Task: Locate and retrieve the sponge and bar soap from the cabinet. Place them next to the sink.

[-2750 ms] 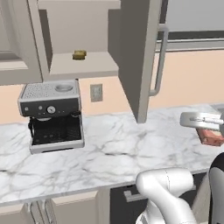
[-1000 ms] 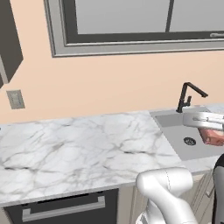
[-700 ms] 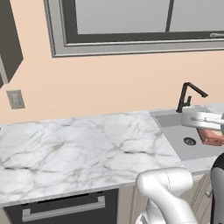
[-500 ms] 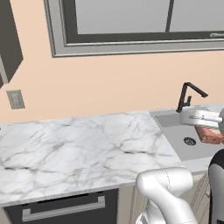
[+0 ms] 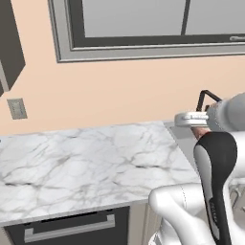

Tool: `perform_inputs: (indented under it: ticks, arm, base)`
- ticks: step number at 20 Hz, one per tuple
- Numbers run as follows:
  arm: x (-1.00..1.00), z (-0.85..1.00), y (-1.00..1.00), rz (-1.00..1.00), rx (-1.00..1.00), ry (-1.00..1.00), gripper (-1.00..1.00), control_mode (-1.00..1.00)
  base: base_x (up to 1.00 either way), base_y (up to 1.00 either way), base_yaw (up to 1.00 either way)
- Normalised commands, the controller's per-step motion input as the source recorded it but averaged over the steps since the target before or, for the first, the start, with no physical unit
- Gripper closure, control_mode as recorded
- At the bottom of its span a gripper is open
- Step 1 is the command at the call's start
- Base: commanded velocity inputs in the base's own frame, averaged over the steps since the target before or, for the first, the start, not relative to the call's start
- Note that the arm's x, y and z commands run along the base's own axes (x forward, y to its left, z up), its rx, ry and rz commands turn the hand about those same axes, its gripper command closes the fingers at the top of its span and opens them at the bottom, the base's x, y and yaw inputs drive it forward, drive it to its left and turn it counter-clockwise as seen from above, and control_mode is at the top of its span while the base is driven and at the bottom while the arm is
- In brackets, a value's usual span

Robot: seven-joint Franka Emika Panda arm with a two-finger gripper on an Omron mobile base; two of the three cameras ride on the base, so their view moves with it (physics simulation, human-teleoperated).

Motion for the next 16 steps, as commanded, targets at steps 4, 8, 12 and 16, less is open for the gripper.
perform_inputs:
  ticks: [4,8,12,16]
  arm:
    - [1.0,-0.48,-0.3,0.0,-0.1,0.09,1.0,-1.0]
    - [0.95,-0.36,-0.33,0.0,-0.05,0.22,1.0,-1.0]
    - [0.79,-0.47,-0.16,0.0,-0.06,0.41,1.0,-1.0]
    - [0.67,-0.45,-0.09,0.08,0.01,0.15,1.0,-1.0]
  base:
    - [0.0,0.0,0.0]
    - [0.0,0.0,0.0]
    - [0.0,0.0,0.0]
    - [0.0,0.0,0.0]
